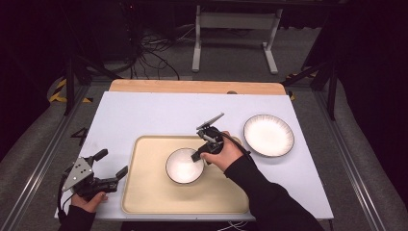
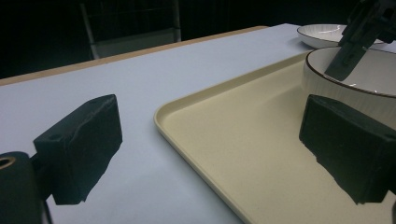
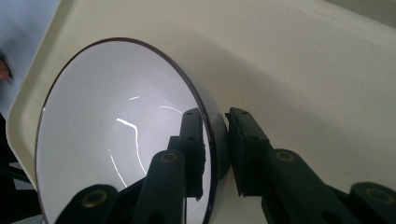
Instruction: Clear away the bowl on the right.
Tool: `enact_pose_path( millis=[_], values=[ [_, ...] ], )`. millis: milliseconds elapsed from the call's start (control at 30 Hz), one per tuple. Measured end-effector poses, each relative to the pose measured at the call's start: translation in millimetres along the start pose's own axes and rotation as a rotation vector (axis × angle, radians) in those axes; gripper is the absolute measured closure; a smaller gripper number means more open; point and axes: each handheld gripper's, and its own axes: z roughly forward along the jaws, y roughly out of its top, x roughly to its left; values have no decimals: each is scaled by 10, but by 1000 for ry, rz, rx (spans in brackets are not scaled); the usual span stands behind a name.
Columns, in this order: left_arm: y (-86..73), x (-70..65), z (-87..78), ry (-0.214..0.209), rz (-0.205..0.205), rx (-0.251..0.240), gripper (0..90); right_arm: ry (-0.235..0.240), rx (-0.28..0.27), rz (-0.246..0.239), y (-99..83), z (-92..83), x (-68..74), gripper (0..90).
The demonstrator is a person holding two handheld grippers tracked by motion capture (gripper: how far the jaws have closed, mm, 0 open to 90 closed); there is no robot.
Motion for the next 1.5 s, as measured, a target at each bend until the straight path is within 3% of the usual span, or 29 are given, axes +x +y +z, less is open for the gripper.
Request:
enact_pose_path(
  millis=[267,467,700,833,900,933,1067,1267,1500],
  values=[
    [0,0,1,-1,1,0,67,11,-3,2,-11,1,-18,711],
    [-1,1,2,0,-4,-1,67,8,-63,-36,-21,-70,6,647],
    [1,0,-3,-3,2,3,67,-16,-224,-147,-73,-231,102,540],
    [0,-1,-1,-3,1,2,67,-41,-343,-242,-114,-332,141,477],
    [0,-2,0,0,2,1,67,-43,-367,-259,-127,-348,147,462],
    [0,-4,1,1,-1,1,67,-48,-416,-292,-158,-383,160,440],
    [0,-2,7,2,0,-1,67,-67,-520,-397,-230,-462,178,373],
    [0,-2,7,2,1,-1,67,-96,-643,-480,-323,-580,185,313],
    [0,-2,8,3,1,0,67,-88,-729,-524,-417,-657,159,299]
  ],
)
